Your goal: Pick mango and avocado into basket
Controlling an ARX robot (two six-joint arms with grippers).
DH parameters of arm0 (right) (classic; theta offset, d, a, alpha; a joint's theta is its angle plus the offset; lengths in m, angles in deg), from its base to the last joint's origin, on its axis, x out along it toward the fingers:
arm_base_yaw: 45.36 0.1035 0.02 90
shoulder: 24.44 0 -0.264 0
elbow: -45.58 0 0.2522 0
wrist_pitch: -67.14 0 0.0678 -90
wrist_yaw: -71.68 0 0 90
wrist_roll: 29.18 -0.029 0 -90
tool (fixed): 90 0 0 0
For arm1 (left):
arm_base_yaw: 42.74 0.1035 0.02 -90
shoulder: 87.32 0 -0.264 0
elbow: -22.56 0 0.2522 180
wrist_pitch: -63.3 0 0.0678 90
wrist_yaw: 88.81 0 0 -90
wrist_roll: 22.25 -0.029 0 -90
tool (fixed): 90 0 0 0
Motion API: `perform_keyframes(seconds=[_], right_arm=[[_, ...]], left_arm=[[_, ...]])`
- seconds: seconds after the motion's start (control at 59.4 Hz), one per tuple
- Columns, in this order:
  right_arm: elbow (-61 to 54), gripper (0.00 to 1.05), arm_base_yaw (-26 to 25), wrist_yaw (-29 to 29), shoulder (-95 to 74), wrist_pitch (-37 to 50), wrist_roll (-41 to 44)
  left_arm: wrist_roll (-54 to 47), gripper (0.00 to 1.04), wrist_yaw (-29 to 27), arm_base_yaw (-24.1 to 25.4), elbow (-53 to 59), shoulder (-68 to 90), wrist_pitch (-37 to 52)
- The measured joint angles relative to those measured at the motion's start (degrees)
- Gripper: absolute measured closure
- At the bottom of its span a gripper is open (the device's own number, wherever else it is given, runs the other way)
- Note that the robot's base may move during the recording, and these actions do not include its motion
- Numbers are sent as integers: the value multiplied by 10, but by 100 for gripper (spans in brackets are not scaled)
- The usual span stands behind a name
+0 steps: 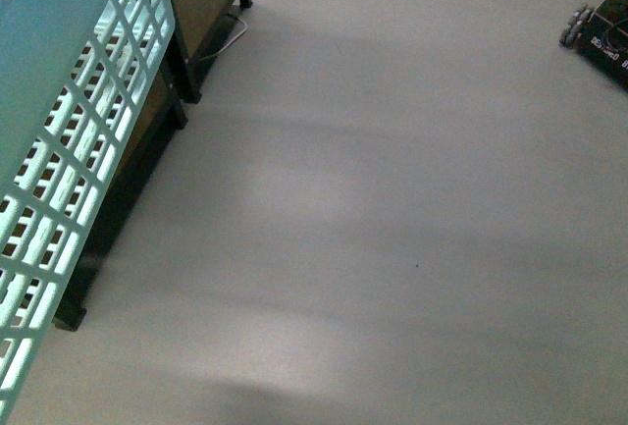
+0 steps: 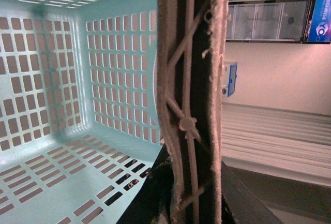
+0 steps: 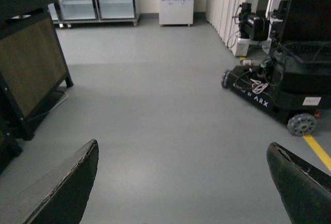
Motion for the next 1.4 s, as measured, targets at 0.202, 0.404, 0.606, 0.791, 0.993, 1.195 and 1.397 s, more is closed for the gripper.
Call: perform_keyframes(seconds=[0.202, 0.404, 0.606, 0.791, 0.993, 1.195, 1.397], right_arm=[[0, 9, 0, 0, 0, 0, 0], [0, 9, 0, 0, 0, 0, 0], [0, 9, 0, 0, 0, 0, 0], [0, 9, 0, -1, 0, 0, 0], [0, 9, 0, 0, 0, 0, 0], [0, 9, 0, 0, 0, 0, 0], [0, 9, 0, -2, 0, 0, 0]], left_arm=[[0, 97, 0, 0, -1, 0, 0], [0, 97, 0, 0, -1, 0, 0], [-1, 97, 0, 0, -1, 0, 0], [-1, 97, 0, 0, -1, 0, 0], [0, 97, 0, 0, -2, 0, 0], [0, 97, 0, 0, -2, 0, 0], [0, 97, 8, 0, -2, 0, 0]])
